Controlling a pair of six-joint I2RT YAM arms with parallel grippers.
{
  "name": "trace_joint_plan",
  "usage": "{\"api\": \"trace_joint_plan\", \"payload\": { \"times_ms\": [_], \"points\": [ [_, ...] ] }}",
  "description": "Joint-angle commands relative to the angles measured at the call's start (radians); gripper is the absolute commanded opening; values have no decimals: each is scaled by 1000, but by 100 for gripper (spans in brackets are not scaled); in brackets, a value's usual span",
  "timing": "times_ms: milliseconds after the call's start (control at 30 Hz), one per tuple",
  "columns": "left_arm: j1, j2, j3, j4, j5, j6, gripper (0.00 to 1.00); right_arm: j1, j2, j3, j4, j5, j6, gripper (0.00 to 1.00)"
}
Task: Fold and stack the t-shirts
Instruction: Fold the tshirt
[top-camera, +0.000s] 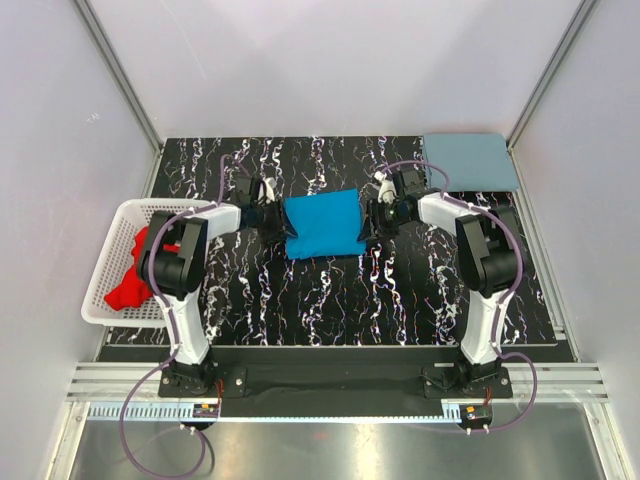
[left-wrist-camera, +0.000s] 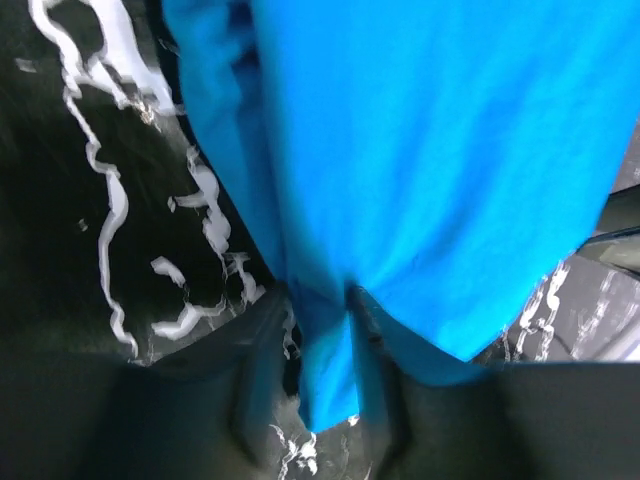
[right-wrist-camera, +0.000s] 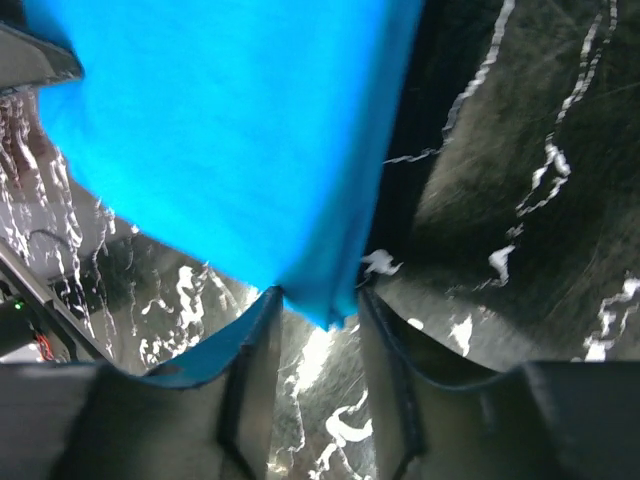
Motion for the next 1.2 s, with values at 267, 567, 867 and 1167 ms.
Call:
{"api": "trace_joint_plan", "payload": {
  "times_ms": [267, 567, 867, 1167],
  "points": [
    [26, 16, 114, -48, -108, 1, 33, -44, 34, 29, 40, -33, 10, 12],
    [23, -215, -42, -72, -112, 16, 53, -43, -46, 13, -69, -33, 4, 52],
    [-40, -420, -389, 119, -123, -42, 47, 15, -42, -50, -95, 53, -25, 45],
    [-74, -311, -377, 223, -91, -20, 48, 37, -17, -45, -69, 126, -28, 45]
  ]
}}
